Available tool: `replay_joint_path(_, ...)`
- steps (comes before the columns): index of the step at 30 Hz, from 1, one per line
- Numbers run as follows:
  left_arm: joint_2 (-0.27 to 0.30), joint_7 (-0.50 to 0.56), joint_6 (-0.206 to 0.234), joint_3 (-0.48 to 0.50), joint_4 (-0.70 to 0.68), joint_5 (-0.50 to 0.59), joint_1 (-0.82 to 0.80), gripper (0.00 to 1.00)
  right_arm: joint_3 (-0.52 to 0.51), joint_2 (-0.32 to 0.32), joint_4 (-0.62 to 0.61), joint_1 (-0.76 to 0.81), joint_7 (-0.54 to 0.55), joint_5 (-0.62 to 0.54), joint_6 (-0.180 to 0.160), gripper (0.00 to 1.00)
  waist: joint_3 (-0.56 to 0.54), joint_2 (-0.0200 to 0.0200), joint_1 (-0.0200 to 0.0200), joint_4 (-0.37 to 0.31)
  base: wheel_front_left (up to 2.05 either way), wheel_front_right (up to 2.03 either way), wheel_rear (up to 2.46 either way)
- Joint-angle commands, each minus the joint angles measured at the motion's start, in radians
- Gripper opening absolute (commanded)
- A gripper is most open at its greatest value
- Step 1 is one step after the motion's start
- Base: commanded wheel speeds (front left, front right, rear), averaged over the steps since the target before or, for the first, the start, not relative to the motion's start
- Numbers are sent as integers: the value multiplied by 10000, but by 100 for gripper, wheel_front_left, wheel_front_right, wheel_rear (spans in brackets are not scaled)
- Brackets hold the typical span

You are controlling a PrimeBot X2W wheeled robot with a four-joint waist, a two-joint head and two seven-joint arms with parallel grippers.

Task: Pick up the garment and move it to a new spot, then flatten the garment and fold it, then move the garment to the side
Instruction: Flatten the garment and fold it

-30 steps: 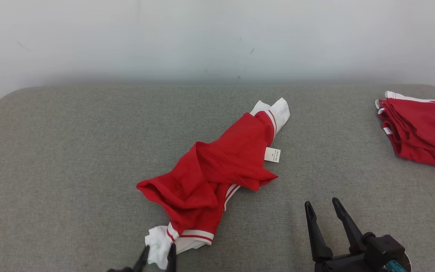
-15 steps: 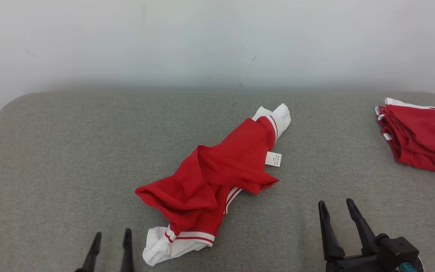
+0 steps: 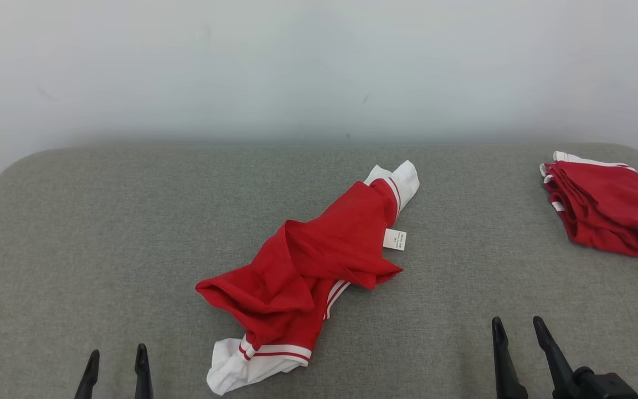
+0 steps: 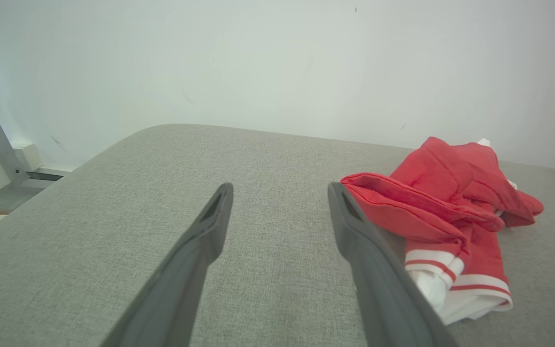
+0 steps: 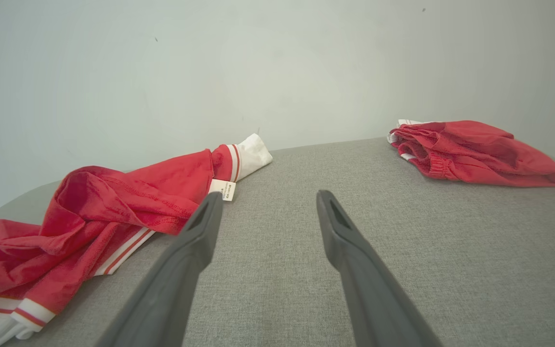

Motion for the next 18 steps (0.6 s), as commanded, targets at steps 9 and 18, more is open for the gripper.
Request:
replay_joint_path(9,-76,-25,-139,379,-29,145,251,100,-73,-3,-78,263,-20,170,-19,100,-97,0,1,-195,0,0,0)
replay_joint_path(18,-79,-25,-103,210,-2,188,326,100,-49,-1,-81,277,-20,157,-19,100,-153,0,1,-258,0,0,0)
